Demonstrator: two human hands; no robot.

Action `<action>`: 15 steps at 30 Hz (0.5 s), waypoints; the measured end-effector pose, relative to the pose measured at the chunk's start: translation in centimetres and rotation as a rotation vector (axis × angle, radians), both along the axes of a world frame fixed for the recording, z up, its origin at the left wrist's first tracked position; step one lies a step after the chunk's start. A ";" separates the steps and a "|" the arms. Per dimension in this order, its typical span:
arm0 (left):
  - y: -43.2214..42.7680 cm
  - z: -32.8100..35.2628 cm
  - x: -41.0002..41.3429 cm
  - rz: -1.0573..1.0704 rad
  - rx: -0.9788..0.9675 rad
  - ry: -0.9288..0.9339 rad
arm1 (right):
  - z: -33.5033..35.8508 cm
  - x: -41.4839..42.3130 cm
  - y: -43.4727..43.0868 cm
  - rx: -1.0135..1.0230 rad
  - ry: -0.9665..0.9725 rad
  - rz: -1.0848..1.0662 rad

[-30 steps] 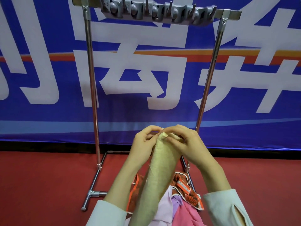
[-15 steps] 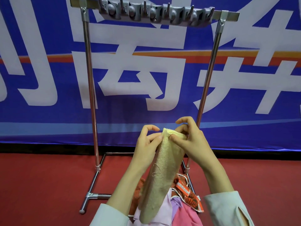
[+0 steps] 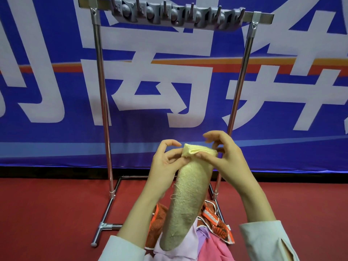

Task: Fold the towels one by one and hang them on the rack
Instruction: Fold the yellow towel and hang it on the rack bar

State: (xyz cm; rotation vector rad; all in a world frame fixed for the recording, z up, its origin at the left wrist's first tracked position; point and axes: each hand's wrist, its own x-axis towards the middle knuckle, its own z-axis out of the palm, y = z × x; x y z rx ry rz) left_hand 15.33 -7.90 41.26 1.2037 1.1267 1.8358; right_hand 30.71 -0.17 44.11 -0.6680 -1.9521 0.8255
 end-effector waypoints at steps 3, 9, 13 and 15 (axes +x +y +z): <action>-0.3 0.6 0.2 0.014 0.045 -0.012 | -0.4 0.4 0.1 -0.228 -0.008 0.104; -0.4 1.1 0.6 0.102 0.105 -0.007 | -1.5 -0.4 -0.2 -0.352 0.069 0.264; -0.2 1.0 0.6 0.078 0.102 -0.068 | -0.9 -0.7 -0.5 -0.387 0.162 0.268; 0.1 0.4 0.4 0.029 0.066 -0.084 | -0.7 -0.7 -0.6 -0.418 0.222 0.293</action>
